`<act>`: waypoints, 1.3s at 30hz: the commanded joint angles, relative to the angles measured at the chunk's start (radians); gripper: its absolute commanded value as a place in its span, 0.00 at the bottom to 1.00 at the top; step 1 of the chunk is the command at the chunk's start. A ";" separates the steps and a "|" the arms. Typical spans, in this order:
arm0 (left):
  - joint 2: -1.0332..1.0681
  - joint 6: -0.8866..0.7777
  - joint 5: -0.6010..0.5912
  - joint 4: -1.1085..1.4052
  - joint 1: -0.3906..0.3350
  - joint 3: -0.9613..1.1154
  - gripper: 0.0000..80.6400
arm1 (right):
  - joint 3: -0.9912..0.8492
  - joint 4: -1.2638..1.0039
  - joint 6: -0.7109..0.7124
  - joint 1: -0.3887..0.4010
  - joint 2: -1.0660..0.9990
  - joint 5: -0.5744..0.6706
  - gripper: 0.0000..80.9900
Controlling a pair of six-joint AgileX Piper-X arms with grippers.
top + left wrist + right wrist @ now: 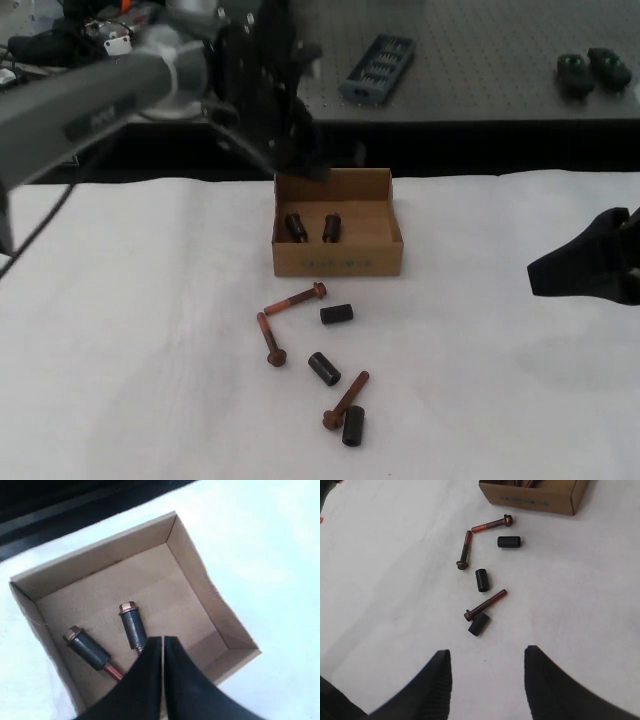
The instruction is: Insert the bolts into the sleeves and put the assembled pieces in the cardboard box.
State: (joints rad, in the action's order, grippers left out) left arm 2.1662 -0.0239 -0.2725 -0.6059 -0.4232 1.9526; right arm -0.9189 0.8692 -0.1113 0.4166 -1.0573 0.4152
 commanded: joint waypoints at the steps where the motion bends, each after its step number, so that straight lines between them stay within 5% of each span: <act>1: -0.069 0.024 -0.001 -0.072 0.000 0.011 0.01 | -0.007 0.031 0.023 -0.007 0.016 0.005 0.43; 13: -0.279 0.109 0.036 -0.321 0.000 -0.086 0.01 | -0.007 0.066 0.046 -0.007 0.051 -0.020 0.43; 27: -0.894 0.046 -0.003 -0.095 0.000 -0.892 0.01 | -0.007 0.066 0.046 -0.007 0.051 -0.020 0.43; 39: -1.304 0.046 -0.003 0.048 0.000 -1.178 0.01 | -0.007 0.066 0.046 -0.007 0.051 -0.020 0.43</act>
State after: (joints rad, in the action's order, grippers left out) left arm 0.9191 0.0348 -0.2726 -0.6131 -0.4232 0.8219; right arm -0.9189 0.9319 -0.0746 0.4166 -1.0170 0.3922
